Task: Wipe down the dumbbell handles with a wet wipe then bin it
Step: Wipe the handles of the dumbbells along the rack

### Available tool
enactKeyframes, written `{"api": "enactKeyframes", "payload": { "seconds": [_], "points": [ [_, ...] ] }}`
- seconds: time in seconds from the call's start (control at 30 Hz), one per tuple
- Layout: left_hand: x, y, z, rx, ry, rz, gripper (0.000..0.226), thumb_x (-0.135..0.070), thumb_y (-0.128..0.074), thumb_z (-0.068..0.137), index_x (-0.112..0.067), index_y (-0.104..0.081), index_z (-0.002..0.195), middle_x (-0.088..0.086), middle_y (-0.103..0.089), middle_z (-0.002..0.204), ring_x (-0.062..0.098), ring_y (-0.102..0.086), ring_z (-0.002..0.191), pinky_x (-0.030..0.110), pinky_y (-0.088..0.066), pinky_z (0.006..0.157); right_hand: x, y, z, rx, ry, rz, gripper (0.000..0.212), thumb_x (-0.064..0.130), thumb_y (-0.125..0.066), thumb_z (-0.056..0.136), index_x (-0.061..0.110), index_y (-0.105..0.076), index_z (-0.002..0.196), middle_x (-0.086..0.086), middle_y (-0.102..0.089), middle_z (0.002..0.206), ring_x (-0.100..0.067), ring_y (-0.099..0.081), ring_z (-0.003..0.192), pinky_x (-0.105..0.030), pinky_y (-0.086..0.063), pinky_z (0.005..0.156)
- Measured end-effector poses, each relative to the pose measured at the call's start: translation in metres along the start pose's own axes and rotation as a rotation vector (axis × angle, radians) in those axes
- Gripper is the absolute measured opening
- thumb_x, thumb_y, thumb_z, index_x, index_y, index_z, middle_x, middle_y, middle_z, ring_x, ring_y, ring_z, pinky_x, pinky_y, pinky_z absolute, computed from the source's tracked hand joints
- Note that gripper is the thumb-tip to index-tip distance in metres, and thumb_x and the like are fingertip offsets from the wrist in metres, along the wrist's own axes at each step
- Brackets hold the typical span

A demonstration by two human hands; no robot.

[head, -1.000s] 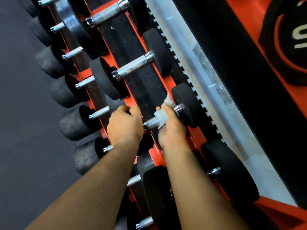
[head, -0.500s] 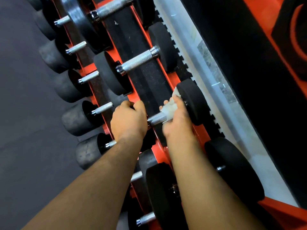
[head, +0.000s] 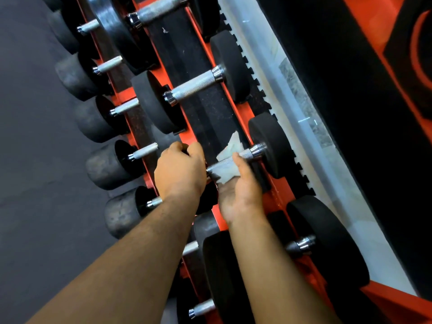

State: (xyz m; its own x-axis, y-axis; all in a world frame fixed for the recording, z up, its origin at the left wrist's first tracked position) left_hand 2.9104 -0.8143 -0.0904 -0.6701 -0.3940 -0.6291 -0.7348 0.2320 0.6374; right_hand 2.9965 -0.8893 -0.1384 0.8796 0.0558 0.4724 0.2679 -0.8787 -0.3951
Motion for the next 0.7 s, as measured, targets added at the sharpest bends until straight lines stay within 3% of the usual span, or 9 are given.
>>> {"api": "enactKeyframes", "payload": {
  "seconds": [0.07,0.17,0.23,0.3,0.4,0.43,0.5,0.57,0.7],
  "points": [
    [0.001,0.0,0.001,0.004,0.002,0.009,0.029,-0.038,-0.043,0.092,-0.019,-0.063,0.082,0.005,-0.066,0.088,0.03,-0.058,0.085,0.036,-0.043,0.076,-0.003,0.005,-0.009,-0.008,-0.002,0.0,0.067,0.028,-0.083,0.068,0.01,-0.063,0.13,-0.018,-0.069,0.121,-0.037,-0.068,0.109,-0.041,-0.059,0.078],
    [0.002,-0.001,0.001,-0.001,0.004,0.009,0.03,-0.039,-0.042,0.091,-0.019,-0.062,0.081,0.006,-0.067,0.088,0.031,-0.06,0.086,0.038,-0.049,0.079,0.006,-0.009,0.0,0.012,-0.062,-0.036,0.035,0.028,-0.069,0.085,0.006,-0.066,0.112,-0.011,-0.072,0.098,-0.026,-0.07,0.083,-0.033,-0.056,0.069],
    [0.001,-0.001,0.001,-0.011,-0.001,0.002,0.031,-0.04,-0.042,0.09,-0.019,-0.062,0.081,0.006,-0.067,0.089,0.031,-0.061,0.087,0.039,-0.051,0.081,0.009,-0.022,0.008,0.029,-0.074,-0.055,0.022,0.028,-0.066,0.09,0.009,-0.062,0.101,-0.009,-0.068,0.089,-0.023,-0.065,0.075,-0.03,-0.054,0.063],
    [0.001,-0.001,0.002,-0.009,0.002,-0.001,0.032,-0.042,-0.042,0.09,-0.019,-0.062,0.082,0.007,-0.068,0.091,0.032,-0.061,0.088,0.041,-0.052,0.083,0.005,-0.022,0.006,0.017,-0.063,-0.126,0.025,0.029,-0.071,0.087,0.009,-0.064,0.1,-0.012,-0.069,0.094,-0.024,-0.065,0.077,-0.032,-0.053,0.064],
    [0.001,0.0,0.001,-0.006,0.007,0.007,0.031,-0.041,-0.043,0.092,-0.019,-0.061,0.081,0.007,-0.067,0.091,0.032,-0.059,0.087,0.039,-0.05,0.081,-0.007,-0.003,-0.016,0.0,-0.032,-0.331,0.035,0.024,-0.075,0.086,0.011,-0.066,0.117,-0.016,-0.073,0.11,-0.024,-0.071,0.087,-0.035,-0.054,0.073],
    [0.001,0.0,0.001,-0.01,0.006,0.009,0.031,-0.041,-0.043,0.092,-0.019,-0.061,0.081,0.007,-0.067,0.091,0.032,-0.059,0.087,0.04,-0.05,0.081,-0.011,-0.001,-0.021,0.039,-0.026,-0.359,0.028,0.019,-0.069,0.091,0.015,-0.065,0.118,-0.01,-0.075,0.106,-0.019,-0.072,0.087,-0.032,-0.055,0.072],
    [0.001,-0.001,0.001,-0.006,0.005,0.015,0.032,-0.041,-0.043,0.091,-0.018,-0.062,0.08,0.007,-0.068,0.091,0.032,-0.06,0.087,0.04,-0.051,0.082,-0.012,-0.005,-0.024,0.093,-0.011,-0.384,0.016,0.01,-0.056,0.098,0.017,-0.06,0.112,0.005,-0.071,0.075,-0.005,-0.065,0.062,-0.02,-0.05,0.055],
    [-0.001,-0.001,0.001,-0.004,0.0,0.01,0.032,-0.041,-0.043,0.091,-0.018,-0.063,0.081,0.007,-0.069,0.092,0.032,-0.061,0.089,0.04,-0.051,0.083,-0.01,-0.015,-0.025,0.037,-0.011,-0.455,0.011,0.012,-0.053,0.1,0.018,-0.058,0.108,0.009,-0.06,0.056,-0.001,-0.054,0.045,-0.016,-0.041,0.044],
    [0.0,-0.001,0.001,-0.018,-0.01,0.015,0.034,-0.042,-0.042,0.091,-0.017,-0.063,0.081,0.008,-0.068,0.089,0.034,-0.061,0.089,0.041,-0.051,0.083,-0.012,-0.014,-0.051,0.059,-0.013,-0.642,0.023,0.003,-0.049,0.095,0.019,-0.062,0.105,0.001,-0.065,0.07,-0.006,-0.059,0.059,-0.019,-0.046,0.054]
  ]
}}
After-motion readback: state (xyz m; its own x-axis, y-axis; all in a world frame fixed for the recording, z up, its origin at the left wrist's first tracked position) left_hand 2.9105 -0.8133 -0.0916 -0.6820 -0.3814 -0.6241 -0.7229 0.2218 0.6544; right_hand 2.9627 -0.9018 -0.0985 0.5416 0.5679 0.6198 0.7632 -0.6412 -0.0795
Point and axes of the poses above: each hand's wrist, its own z-axis towards the middle knuckle, its own y-axis out of the back of the hand, x = y × z, the point moved 2 cm from there along z, towards the middle knuckle
